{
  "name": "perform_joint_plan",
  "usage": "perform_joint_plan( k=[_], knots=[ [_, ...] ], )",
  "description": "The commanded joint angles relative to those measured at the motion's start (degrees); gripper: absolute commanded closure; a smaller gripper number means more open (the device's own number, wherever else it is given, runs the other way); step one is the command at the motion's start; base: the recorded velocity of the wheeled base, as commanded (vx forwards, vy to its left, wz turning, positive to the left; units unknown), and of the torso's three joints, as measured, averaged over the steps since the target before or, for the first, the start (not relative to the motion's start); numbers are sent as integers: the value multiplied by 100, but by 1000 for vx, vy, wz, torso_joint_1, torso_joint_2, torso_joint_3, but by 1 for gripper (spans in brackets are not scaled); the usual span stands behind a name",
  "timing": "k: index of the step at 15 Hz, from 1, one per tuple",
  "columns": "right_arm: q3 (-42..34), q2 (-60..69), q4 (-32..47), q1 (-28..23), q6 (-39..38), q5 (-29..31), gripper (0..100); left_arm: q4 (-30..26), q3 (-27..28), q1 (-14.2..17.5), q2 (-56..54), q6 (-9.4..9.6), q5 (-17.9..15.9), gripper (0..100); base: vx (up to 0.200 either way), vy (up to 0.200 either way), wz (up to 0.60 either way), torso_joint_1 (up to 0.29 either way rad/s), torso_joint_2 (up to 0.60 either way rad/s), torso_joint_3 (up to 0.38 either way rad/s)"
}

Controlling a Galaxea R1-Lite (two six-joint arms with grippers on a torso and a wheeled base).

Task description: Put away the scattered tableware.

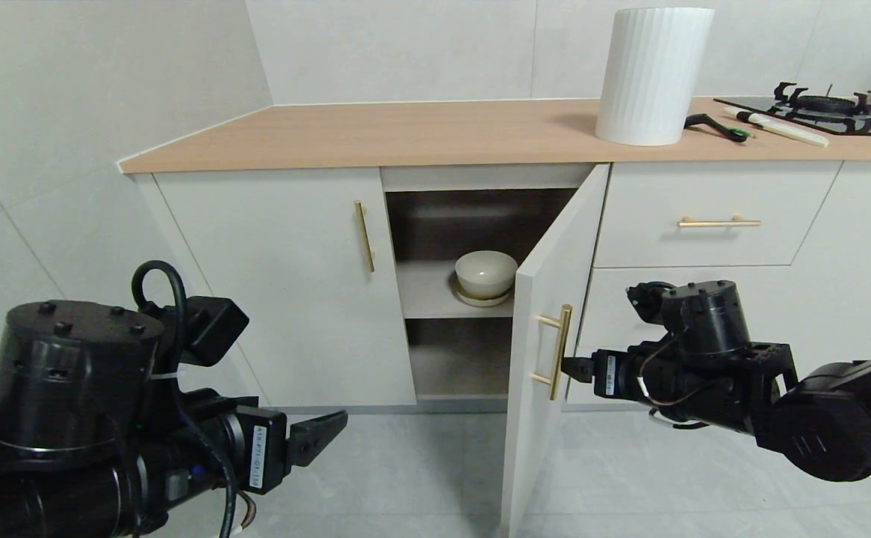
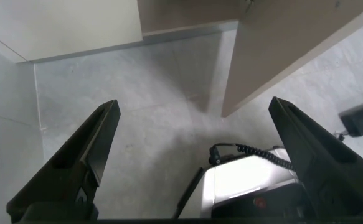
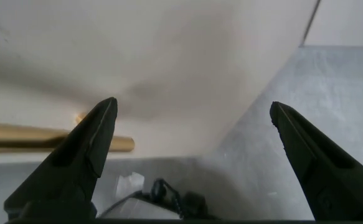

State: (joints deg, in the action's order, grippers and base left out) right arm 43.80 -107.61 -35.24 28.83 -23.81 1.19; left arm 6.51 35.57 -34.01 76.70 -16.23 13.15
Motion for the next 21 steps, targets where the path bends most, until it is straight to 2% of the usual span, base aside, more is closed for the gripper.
perform_joint_plan(
  k=[1, 5, 8, 16, 20, 21],
  knots=[
    [-29, -226, -264, 17, -1, 12, 0, -18, 2, 0, 3, -3, 3, 0, 0, 0, 0, 0, 0, 0],
    [-12, -648, -967, 140, -238, 399, 0, -18, 11, 0, 3, -3, -6, 0, 0, 0, 0, 0, 0, 0],
    [-3, -788, -1134, 158, -247, 434, 0, -18, 11, 0, 20, -3, -6, 0, 0, 0, 0, 0, 0, 0],
    [23, -1131, -1802, 176, -238, 742, 0, -27, 20, 0, 20, -3, -6, 0, 200, 0, 0, 2, 2, 2],
    [137, -1219, -1819, 184, -353, 839, 0, -18, 20, 0, 29, -3, -6, 0, 200, 0, 0, 7, 2, 2],
    [269, -1307, -1811, 184, -484, 1032, 0, -27, 20, 0, 29, -3, 3, 0, 200, 0, 0, 2, 2, 2]
  ],
)
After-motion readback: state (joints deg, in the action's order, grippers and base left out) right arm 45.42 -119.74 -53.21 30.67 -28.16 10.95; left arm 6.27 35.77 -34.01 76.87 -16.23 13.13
